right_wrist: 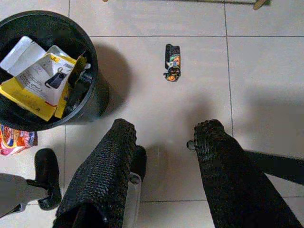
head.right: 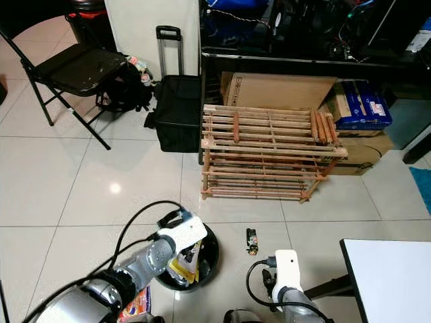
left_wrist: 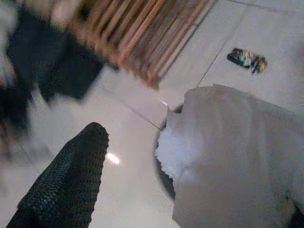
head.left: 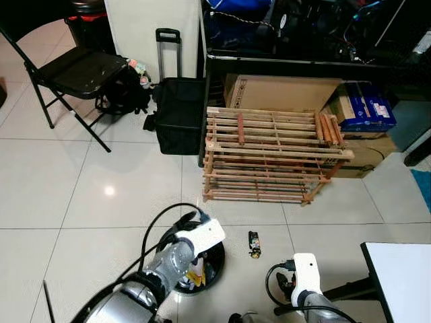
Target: Picking trash to rubbish bin
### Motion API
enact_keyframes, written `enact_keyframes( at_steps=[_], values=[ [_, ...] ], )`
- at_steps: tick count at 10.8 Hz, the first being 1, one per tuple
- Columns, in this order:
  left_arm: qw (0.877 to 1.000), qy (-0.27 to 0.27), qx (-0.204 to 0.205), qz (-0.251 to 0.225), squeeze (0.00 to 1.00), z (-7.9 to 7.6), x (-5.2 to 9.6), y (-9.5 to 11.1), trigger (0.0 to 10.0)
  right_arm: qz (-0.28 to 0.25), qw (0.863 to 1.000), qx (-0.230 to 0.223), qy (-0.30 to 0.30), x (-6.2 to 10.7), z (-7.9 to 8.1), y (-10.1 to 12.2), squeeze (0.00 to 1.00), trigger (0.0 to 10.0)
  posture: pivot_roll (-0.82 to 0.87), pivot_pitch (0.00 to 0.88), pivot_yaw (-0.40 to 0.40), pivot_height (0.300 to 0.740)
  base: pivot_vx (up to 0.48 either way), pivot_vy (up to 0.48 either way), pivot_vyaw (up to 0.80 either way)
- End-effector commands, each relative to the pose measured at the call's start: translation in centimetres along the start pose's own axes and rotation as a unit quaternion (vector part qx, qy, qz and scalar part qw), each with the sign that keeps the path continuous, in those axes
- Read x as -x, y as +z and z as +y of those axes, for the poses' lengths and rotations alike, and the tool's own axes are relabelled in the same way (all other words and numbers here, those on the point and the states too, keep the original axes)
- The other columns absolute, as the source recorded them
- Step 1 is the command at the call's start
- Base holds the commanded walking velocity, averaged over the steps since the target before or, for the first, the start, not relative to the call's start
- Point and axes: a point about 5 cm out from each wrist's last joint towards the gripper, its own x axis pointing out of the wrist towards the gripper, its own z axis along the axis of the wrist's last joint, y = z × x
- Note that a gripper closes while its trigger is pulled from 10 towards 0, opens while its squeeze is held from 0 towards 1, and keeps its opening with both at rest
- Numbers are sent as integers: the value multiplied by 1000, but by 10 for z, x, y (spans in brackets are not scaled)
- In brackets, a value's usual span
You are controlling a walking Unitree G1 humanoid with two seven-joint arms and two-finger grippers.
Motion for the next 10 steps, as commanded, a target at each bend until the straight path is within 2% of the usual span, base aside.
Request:
enact_keyframes(
  at_steps=[1,2,3,4,5,6,7,8,9,10],
  values=[
    [998,2,50,25,0,-2,1,-8,10000,-4,1000,-3,-2,0,-1,1,0,10000,-84,105,-88,740,0,0,0],
    [944,42,315,90,0,3,3,-23,10000,-5,1000,-3,-2,0,-1,2,0,10000,-87,104,-88,740,0,0,0],
    [894,60,429,114,0,8,4,-30,10000,-5,1000,-3,-2,0,-1,2,0,10000,-87,104,-88,740,0,0,0],
    [875,67,465,119,0,13,5,-34,10000,-4,1000,-2,-2,0,-2,2,0,10000,-87,104,-88,740,0,0,0],
    [837,76,529,122,0,17,5,-35,10000,-5,1000,-2,-2,0,-1,2,0,10000,-83,103,-91,740,0,0,0],
    [828,78,542,122,0,17,4,-35,10000,-5,1000,-1,-1,0,-1,2,0,10000,-82,104,-92,740,0,0,0],
    [887,73,441,114,0,22,3,-31,10000,-5,1000,-1,0,-1,0,3,0,10000,-81,106,-93,740,0,0,0],
    [961,66,248,99,0,23,2,-24,10000,-5,1000,0,0,-1,0,3,0,10000,-82,106,-92,740,0,0,0],
    [976,56,187,93,0,19,2,-22,10000,-6,1000,0,-1,-1,-1,4,0,10000,-83,105,-92,740,0,0,0],
    [981,39,168,92,0,14,2,-22,10000,-6,1000,-1,-2,-1,-1,4,0,10000,-83,105,-91,740,0,0,0]
  ],
)
